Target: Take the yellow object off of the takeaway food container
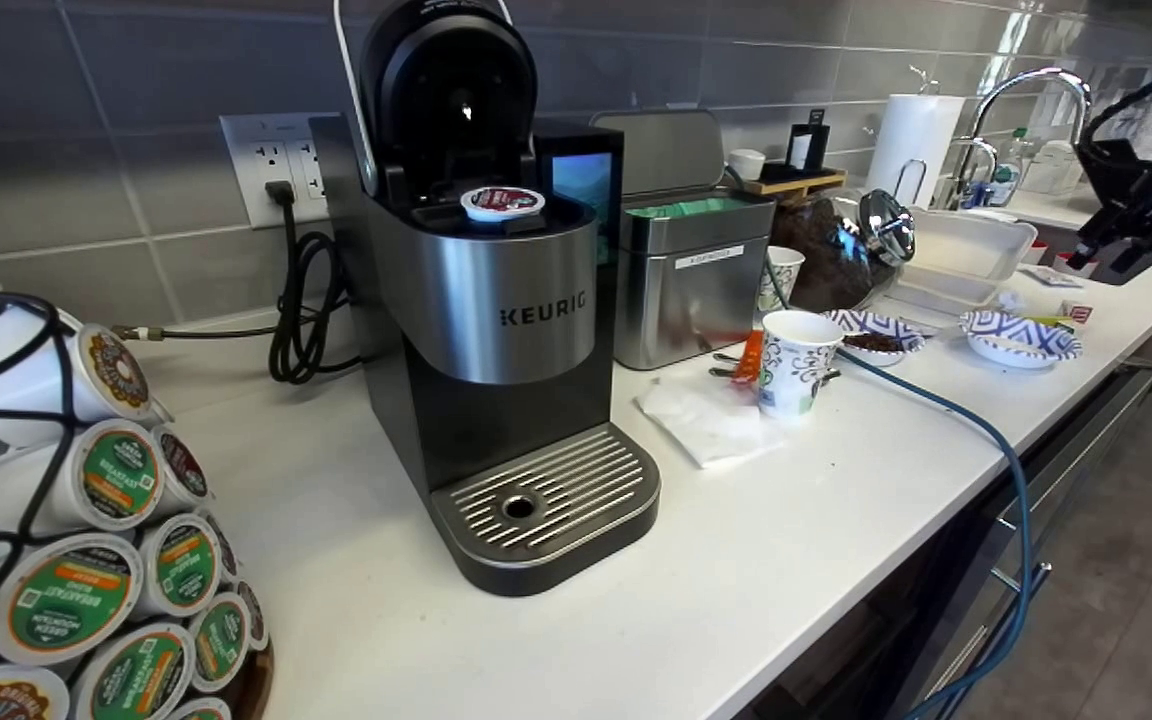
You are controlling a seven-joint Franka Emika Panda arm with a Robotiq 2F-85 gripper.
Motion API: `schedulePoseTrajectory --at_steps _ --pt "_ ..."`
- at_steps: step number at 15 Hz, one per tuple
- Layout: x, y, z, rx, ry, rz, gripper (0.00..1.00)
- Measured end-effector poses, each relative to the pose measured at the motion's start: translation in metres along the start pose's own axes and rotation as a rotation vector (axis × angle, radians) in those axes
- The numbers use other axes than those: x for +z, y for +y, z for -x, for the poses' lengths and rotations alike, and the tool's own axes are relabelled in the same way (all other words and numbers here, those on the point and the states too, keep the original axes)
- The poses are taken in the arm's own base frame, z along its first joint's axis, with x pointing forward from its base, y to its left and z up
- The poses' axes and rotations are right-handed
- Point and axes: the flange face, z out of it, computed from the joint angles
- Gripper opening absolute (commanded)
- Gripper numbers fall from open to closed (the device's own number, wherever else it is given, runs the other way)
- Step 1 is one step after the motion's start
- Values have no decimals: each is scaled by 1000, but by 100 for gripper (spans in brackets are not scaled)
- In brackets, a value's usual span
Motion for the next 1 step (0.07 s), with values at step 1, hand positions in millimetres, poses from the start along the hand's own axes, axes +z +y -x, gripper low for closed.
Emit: schedulePoseTrajectory --at_steps 1 --pt "-16 -3 4 -41 35 20 100"
